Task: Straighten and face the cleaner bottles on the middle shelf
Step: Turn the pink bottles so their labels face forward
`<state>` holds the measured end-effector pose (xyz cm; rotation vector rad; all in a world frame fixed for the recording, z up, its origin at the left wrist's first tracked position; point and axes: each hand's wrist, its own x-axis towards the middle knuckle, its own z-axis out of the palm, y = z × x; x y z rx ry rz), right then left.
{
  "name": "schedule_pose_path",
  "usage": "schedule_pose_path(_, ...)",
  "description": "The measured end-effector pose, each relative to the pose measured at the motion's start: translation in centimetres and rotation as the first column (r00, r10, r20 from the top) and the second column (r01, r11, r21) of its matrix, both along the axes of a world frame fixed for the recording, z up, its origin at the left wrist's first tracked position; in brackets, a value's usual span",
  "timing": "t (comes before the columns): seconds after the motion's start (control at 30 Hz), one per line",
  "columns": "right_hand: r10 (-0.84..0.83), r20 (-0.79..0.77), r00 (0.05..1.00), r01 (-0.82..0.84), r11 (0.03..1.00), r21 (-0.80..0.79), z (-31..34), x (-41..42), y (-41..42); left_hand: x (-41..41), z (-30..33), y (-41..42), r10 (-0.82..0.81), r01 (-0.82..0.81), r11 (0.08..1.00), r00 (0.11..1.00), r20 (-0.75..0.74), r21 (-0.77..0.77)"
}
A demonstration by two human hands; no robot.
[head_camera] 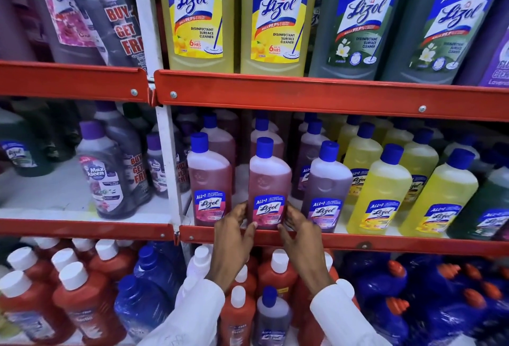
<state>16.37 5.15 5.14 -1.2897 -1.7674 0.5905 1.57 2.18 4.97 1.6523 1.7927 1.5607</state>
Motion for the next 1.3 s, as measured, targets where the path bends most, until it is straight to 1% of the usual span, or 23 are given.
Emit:
schedule_pose_path(0.23, 0.005, -0.012, 1.0, -0.005, 1.0, 0.004, -0.3, 0.1, 0.2, 0.1, 0.2, -0.3, -0.008, 0.008, 1.0, 1.0, 0.011, -0.017)
schedule_pose_path(0.37, 0.01, -0.012, 1.0, -0.01, 1.0, 0.002, -0.5, 0.1, 0.4, 0.0, -0.1, -0.2, -0.006, 0.006, 1.0, 1.0, -0.01, -0.016)
schedule_pose_path(0.73, 0.057, 0.0, 0.998, -0.057, 0.998, 0.015, -0.4, 0.7, 0.3, 0.3, -1.0, 0.0, 0.04, -0.039, 0.999, 0.999, -0.023, 0.02)
schedule_pose_path(0.8, 0.048, -0.053, 0.997, -0.045, 0.998, 0.053, -0.7, 1.5, -0.1, 0.6, -1.3, -0.4, 0.101, -0.102, 0.992, 0.995, 0.022, 0.069)
schedule_pose_path(0.83, 0.031, -0.105, 0.994, -0.023, 0.996, 0.082, -0.9, 2.1, -0.6, 0.7, -1.4, -0.8, 0.141, -0.146, 0.981, 0.989, 0.044, 0.126)
schedule_pose_path(0.9, -0.054, -0.196, 0.979, 0.091, 0.979, 0.185, -1.1, 4.0, -1.6, 1.8, -1.1, -1.7, 0.17, -0.177, 0.948, 0.984, 0.048, 0.265)
schedule_pose_path(0.97, -0.163, -0.28, 0.946, 0.245, 0.926, 0.288, -1.1, 6.1, -2.1, 3.7, -0.5, -2.1, 0.133, -0.132, 0.934, 0.991, 0.022, 0.332)
schedule_pose_path(1.03, -0.231, -0.364, 0.902, 0.348, 0.888, 0.299, -1.1, 8.0, -1.9, 5.7, -0.2, -1.7, 0.062, -0.067, 0.947, 0.998, 0.027, 0.314)
schedule_pose_path(1.1, -0.249, -0.383, 0.889, 0.358, 0.901, 0.245, -1.2, 9.6, -1.0, 7.8, 0.0, -1.0, 0.007, -0.019, 0.965, 0.999, 0.046, 0.261)
schedule_pose_path(1.2, -0.202, -0.274, 0.94, 0.245, 0.961, 0.133, -2.0, 10.4, 0.4, 9.5, -0.1, 0.1, -0.028, 0.01, 0.984, 0.995, 0.099, 0.18)
schedule_pose_path(1.3, -0.126, -0.169, 0.978, 0.143, 0.985, 0.093, -2.2, 10.9, 1.3, 10.4, -0.5, 1.2, -0.014, 0.001, 0.994, 0.994, 0.111, 0.11)
